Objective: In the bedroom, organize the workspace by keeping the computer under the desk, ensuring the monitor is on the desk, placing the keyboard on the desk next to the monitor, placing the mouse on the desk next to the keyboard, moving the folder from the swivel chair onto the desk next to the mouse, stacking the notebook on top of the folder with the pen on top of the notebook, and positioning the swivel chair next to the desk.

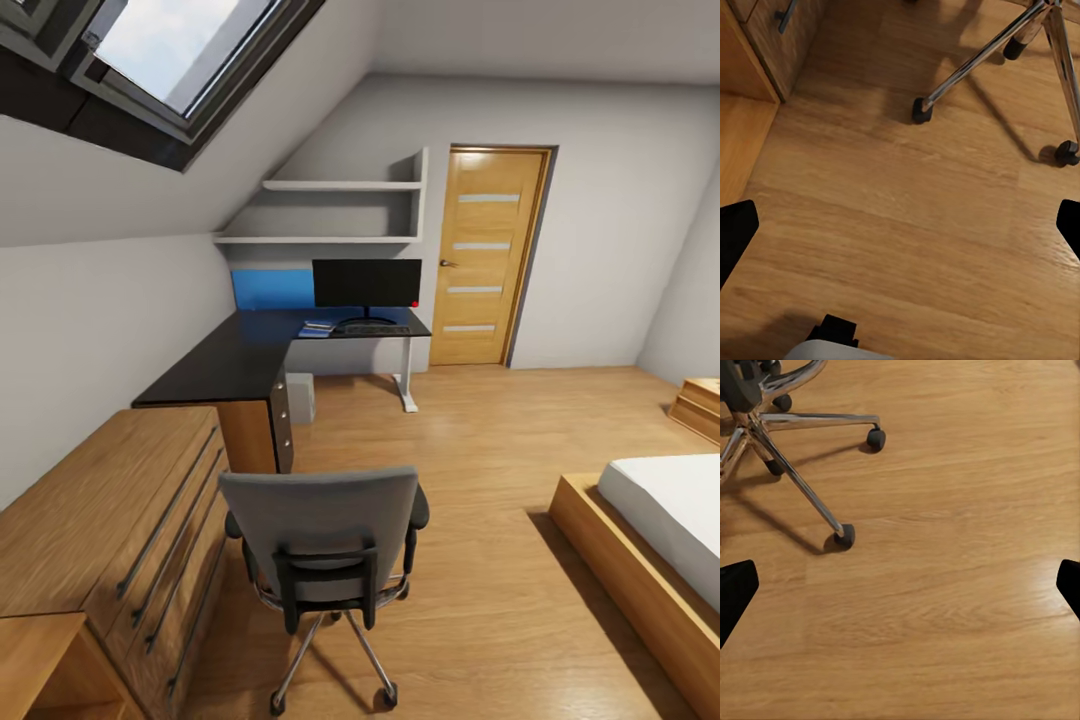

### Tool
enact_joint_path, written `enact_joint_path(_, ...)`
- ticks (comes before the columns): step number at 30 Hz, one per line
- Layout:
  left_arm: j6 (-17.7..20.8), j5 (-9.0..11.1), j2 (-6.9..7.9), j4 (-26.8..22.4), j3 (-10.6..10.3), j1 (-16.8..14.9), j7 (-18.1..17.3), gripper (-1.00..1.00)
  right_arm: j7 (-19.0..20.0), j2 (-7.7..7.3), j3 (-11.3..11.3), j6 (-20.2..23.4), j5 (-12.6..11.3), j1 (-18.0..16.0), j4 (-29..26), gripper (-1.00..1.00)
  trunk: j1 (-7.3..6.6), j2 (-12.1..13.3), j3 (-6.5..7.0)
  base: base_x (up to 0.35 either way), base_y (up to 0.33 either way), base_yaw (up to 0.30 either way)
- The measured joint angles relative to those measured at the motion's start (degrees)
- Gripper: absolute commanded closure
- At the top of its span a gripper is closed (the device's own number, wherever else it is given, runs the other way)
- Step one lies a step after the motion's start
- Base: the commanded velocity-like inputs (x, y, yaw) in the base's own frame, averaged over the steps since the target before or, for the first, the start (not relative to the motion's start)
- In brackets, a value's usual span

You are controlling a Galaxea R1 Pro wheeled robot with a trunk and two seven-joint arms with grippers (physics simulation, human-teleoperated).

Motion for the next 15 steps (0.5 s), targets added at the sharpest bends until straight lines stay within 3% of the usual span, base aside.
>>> enact_joint_path(10, 0.0, 0.0, 0.0, 0.0, 0.0, 0.0, 0.0, -1.0, 0.0, 0.0, 0.0, 0.0, 0.0, 0.0, 0.0, -1.0, 0.0, 0.0, -0.07, 0.0, 0.0, 0.02)
enact_joint_path(15, 0.0, 0.0, 0.0, 0.0, 0.0, 0.0, 0.0, -1.0, 0.0, 0.0, 0.0, 0.0, 0.0, 0.0, 0.0, -1.0, 0.0, 0.0, -0.17, 0.0, 0.0, 0.13)
